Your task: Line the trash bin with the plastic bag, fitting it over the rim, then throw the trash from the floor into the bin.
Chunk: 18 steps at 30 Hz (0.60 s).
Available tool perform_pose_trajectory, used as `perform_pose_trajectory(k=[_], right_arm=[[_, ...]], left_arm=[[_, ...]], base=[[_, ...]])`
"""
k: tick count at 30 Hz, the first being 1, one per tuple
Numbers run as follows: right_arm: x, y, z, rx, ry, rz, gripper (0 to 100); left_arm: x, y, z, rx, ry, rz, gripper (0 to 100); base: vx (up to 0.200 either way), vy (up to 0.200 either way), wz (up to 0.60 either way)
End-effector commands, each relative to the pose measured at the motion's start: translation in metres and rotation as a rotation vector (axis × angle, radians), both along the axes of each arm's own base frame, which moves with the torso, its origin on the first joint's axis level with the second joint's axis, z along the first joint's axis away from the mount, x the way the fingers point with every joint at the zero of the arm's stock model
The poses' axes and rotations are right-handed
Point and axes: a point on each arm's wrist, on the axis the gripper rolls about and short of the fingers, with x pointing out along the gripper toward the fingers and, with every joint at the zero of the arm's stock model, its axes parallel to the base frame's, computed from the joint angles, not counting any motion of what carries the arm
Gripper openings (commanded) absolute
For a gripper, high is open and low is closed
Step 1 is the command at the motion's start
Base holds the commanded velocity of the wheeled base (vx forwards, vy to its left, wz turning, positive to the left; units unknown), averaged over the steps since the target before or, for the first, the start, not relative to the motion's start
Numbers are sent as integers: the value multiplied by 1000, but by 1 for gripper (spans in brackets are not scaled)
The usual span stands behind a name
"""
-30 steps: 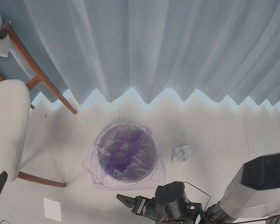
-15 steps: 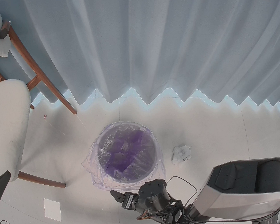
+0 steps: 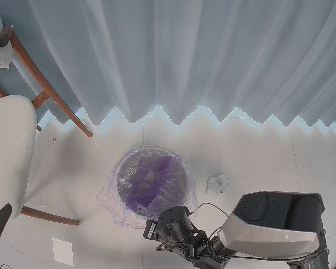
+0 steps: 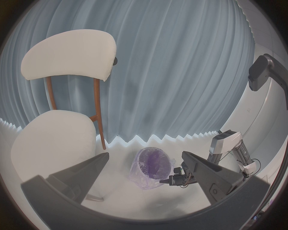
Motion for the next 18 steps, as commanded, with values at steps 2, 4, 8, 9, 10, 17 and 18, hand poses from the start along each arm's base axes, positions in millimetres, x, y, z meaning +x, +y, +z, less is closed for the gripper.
perform_pose_trajectory(k=[2,4,8,9,10,17,18], right_arm=[[1,-1,-7,-18,6,0,0],[-1,-2,-10,-51,3,16,0],[-6,-7,-18,-134,-16,63,0],[-6,-7,-21,-153,-20,75,0],[-6,-7,-21,-153,-20,75,0],[0,-4,-30,-261,-77,102,0],[1,-4,-31,-269,-75,95,0]], left_arm=[[0,0,-1,0,2,0,100],[0,0,-1,0,2,0,100],[0,0,-2,0,2,2,100],[0,0,-2,0,2,3,100],[0,0,-2,0,2,3,100],[-1,1,-2,-1,0,2,100],[-1,1,-2,-1,0,3,100]], base=[[0,0,0],[0,0,0],[0,0,0],[0,0,0],[0,0,0],[0,0,0],[0,0,0]])
